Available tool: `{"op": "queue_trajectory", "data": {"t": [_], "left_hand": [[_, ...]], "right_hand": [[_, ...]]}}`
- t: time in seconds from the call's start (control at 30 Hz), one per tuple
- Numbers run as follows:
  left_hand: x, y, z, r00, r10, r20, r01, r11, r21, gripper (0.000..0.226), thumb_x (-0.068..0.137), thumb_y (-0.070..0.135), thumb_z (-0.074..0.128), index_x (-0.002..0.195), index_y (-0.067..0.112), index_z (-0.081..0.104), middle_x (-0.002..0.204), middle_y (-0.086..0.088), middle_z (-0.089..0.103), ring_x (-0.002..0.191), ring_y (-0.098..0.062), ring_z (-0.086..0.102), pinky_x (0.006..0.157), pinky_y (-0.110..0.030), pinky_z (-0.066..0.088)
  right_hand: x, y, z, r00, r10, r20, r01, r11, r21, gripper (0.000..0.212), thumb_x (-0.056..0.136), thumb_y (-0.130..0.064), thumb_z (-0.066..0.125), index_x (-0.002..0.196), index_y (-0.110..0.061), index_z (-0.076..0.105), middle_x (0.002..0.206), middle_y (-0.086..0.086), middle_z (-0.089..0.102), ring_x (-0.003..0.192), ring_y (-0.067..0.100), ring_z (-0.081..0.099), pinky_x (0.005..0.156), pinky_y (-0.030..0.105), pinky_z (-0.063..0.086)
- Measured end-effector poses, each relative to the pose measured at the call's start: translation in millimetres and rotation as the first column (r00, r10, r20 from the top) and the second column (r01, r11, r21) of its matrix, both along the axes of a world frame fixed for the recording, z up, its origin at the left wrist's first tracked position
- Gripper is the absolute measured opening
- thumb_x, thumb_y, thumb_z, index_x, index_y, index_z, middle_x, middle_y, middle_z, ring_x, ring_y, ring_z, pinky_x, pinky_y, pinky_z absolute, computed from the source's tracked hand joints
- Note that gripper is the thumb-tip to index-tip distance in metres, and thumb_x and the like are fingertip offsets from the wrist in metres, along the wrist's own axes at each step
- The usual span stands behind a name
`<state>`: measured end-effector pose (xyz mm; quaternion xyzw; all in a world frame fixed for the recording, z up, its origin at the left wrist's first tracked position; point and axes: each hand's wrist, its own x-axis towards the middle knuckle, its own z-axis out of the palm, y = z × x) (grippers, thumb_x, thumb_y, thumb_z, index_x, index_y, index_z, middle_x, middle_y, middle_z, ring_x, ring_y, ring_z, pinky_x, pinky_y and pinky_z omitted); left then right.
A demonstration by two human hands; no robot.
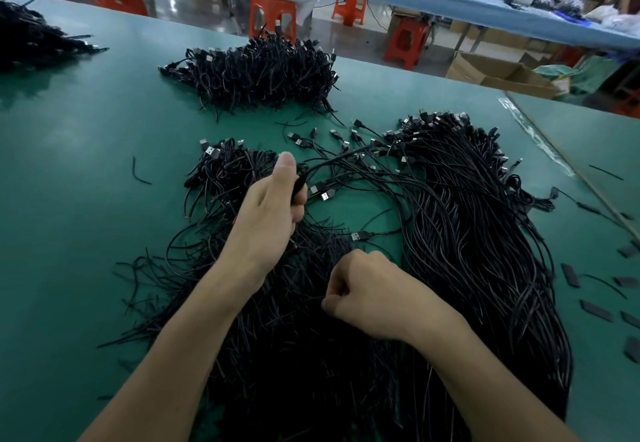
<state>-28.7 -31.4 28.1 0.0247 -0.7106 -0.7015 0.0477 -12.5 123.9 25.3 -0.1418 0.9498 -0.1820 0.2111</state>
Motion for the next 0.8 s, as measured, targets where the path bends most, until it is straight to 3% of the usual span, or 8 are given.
{"op": "queue_trajectory", "data": {"t": [0.17, 0.33, 0.43, 0.5, 0.57, 0.7, 0.8], "left_hand": [[0.9, 0.3, 3.6, 0.993, 0.029, -0.114, -0.026, 0.999, 0.029, 0.048, 0.096, 0.056, 0.032, 0.076, 0.013, 0.041, 0.054, 0.015, 0.040, 0.045, -0.001, 0.036, 0.044, -0.010, 0.031], [2.3, 2.7, 8.5, 0.982, 0.053, -0.180, -0.033, 0.993, 0.111, 0.045, 0.089, 0.054, 0.041, 0.077, 0.011, 0.048, 0.051, 0.016, 0.044, 0.044, 0.000, 0.036, 0.044, -0.008, 0.029], [4.6, 3.9, 10.8, 0.975, 0.024, -0.222, 0.008, 0.990, 0.144, 0.044, 0.090, 0.051, 0.042, 0.076, 0.010, 0.050, 0.050, 0.017, 0.046, 0.043, 0.001, 0.037, 0.043, -0.007, 0.029], [6.2, 4.1, 11.3, 0.970, -0.013, -0.244, 0.051, 0.988, 0.149, 0.045, 0.092, 0.049, 0.041, 0.073, 0.010, 0.052, 0.048, 0.016, 0.044, 0.041, 0.000, 0.035, 0.043, -0.008, 0.028], [7.7, 4.4, 11.6, 0.966, -0.051, -0.254, 0.086, 0.988, 0.128, 0.048, 0.094, 0.049, 0.039, 0.069, 0.011, 0.056, 0.047, 0.016, 0.043, 0.040, 0.000, 0.034, 0.043, -0.008, 0.027], [11.1, 7.8, 11.5, 0.951, -0.152, -0.269, 0.167, 0.985, 0.034, 0.053, 0.099, 0.046, 0.034, 0.066, 0.011, 0.059, 0.046, 0.017, 0.047, 0.040, 0.001, 0.038, 0.044, -0.006, 0.029], [13.0, 11.8, 11.2, 0.938, -0.210, -0.276, 0.218, 0.976, -0.003, 0.053, 0.100, 0.043, 0.035, 0.070, 0.008, 0.063, 0.047, 0.016, 0.048, 0.042, 0.001, 0.037, 0.047, -0.007, 0.030]], "right_hand": [[1.9, -0.7, 5.8, 1.000, 0.011, -0.002, -0.011, 0.999, -0.052, 0.018, 0.093, -0.031, 0.056, 0.082, -0.019, 0.063, 0.082, 0.003, 0.064, 0.072, 0.022, 0.062, 0.063, 0.036, 0.055], [0.4, 3.5, 11.8, 0.992, -0.044, -0.120, 0.011, 0.964, -0.267, 0.016, 0.101, -0.030, 0.049, 0.086, -0.028, 0.051, 0.073, -0.008, 0.059, 0.056, 0.000, 0.053, 0.047, 0.016, 0.039], [-1.5, 2.7, 11.4, 0.977, -0.159, -0.143, 0.067, 0.863, -0.501, 0.014, 0.102, -0.025, 0.050, 0.089, -0.028, 0.053, 0.075, -0.008, 0.065, 0.054, 0.003, 0.055, 0.049, 0.021, 0.046], [-3.8, 2.1, 11.4, 0.957, -0.252, -0.145, 0.111, 0.776, -0.620, 0.016, 0.101, -0.020, 0.052, 0.091, -0.032, 0.056, 0.082, -0.018, 0.068, 0.067, 0.007, 0.062, 0.061, 0.026, 0.054], [-7.2, 2.5, 13.8, 0.926, -0.329, -0.187, 0.106, 0.700, -0.706, 0.021, 0.100, -0.015, 0.054, 0.094, -0.035, 0.060, 0.084, -0.017, 0.068, 0.074, 0.009, 0.065, 0.069, 0.029, 0.057], [-11.7, 2.6, 22.7, 0.894, -0.404, -0.193, 0.042, 0.505, -0.862, 0.028, 0.096, -0.004, 0.059, 0.099, -0.030, 0.070, 0.084, -0.007, 0.071, 0.075, 0.007, 0.065, 0.067, 0.023, 0.054], [-11.8, -0.4, 28.0, 0.881, -0.421, -0.215, -0.025, 0.412, -0.911, 0.030, 0.092, 0.003, 0.061, 0.098, -0.025, 0.072, 0.082, -0.009, 0.071, 0.072, 0.003, 0.062, 0.067, 0.020, 0.051]]}}
